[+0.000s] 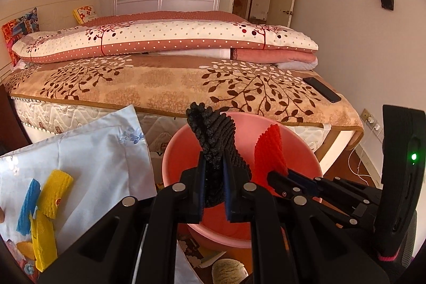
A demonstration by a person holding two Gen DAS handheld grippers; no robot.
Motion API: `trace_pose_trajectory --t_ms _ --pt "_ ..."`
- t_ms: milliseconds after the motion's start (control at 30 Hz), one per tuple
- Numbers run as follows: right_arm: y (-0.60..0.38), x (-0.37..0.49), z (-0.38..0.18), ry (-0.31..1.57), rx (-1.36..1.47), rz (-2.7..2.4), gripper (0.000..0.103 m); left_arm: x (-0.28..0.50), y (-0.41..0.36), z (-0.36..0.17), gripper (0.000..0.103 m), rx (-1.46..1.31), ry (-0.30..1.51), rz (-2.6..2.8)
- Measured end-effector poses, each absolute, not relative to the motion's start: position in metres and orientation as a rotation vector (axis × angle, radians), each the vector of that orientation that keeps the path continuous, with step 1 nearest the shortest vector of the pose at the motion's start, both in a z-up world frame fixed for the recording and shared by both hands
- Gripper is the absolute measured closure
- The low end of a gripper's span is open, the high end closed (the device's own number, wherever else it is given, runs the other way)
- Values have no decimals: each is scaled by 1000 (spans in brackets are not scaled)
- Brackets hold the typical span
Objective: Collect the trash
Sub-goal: 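Carry both foam nets over the pink bucket and open both tools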
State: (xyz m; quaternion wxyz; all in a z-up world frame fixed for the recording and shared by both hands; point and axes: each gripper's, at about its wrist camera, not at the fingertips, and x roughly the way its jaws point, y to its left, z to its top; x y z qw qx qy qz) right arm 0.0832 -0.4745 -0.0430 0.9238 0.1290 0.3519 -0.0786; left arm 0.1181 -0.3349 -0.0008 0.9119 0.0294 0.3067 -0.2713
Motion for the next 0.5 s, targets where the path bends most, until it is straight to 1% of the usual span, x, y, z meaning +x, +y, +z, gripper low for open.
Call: trace_pose_trajectory --t_ms 167,200,233,267,300,333,400,467,500 --pt "-479 86 -47 730 275 -165 91 123 -332 -2 92 43 638 -563" --pt "-479 86 -46 730 274 -170 89 124 -332 -3 91 42 644 -568" --pt "-480 85 -46 727 273 -176 84 125 -331 -3 91 38 649 -573" --pt "-481 85 -46 725 274 -181 83 126 -331 -3 90 35 654 -577" --pt "-482 84 -46 724 274 -186 80 126 -330 -3 84 30 660 -580" --pt "-483 84 -46 724 275 -190 75 126 -329 -3 74 23 666 -585" --pt "-484 82 -45 722 277 -198 68 126 -327 -3 63 10 668 -588" --pt "-485 81 -44 718 277 -201 66 125 -325 -1 62 6 664 -593" --pt "-485 80 -43 718 275 -204 62 124 -325 -1 62 6 663 -593"
